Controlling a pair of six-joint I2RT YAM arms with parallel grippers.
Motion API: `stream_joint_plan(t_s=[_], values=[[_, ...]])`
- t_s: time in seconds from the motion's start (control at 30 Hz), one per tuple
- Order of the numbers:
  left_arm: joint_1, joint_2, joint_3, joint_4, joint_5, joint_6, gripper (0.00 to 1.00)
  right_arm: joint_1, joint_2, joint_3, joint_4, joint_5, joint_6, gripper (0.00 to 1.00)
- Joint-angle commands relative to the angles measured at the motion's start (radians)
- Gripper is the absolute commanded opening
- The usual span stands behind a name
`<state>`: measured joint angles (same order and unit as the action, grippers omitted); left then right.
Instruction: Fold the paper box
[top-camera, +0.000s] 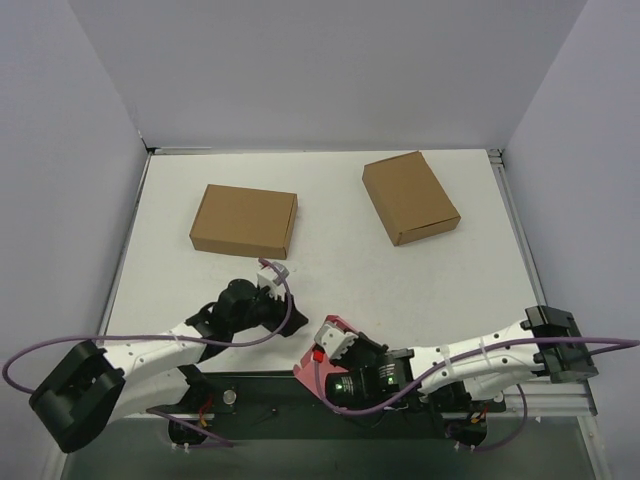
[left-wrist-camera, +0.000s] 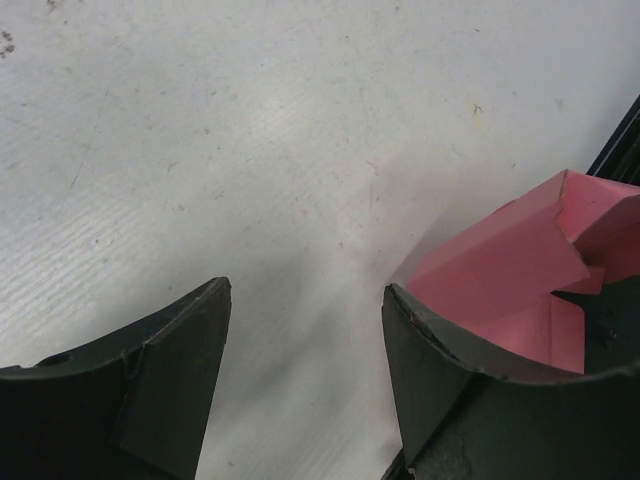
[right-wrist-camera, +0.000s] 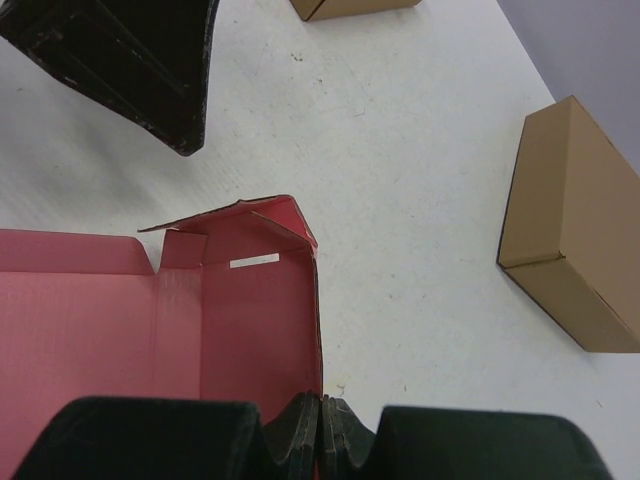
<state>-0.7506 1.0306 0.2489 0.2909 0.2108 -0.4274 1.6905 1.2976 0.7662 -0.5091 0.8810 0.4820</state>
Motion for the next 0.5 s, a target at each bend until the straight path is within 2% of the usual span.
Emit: stream_joint_plan(t_s=[0.0, 0.13, 0.3, 0.47], values=[[0.022, 0.1, 0.018, 0.26, 0.122, 0.067, 0.7, -0.058, -0.018, -0.021, 0.081, -0.031, -0.156, 0.0], [0.037, 0.183, 0.021, 0.359, 0.189, 0.098, 0.69, -0.124, 0.009, -0.044, 0.19, -0.077, -0.265, 0.0], [0.062, 0.253, 0.027, 0.415, 0.248, 0.119, 0.68, -0.172, 0.068, -0.031, 0.244, -0.112, -0.359, 0.0], [0.066, 0.301, 0.043, 0.435, 0.288, 0.124, 0.62, -0.201, 0.114, -0.034, 0.303, -0.137, -0.424, 0.0]])
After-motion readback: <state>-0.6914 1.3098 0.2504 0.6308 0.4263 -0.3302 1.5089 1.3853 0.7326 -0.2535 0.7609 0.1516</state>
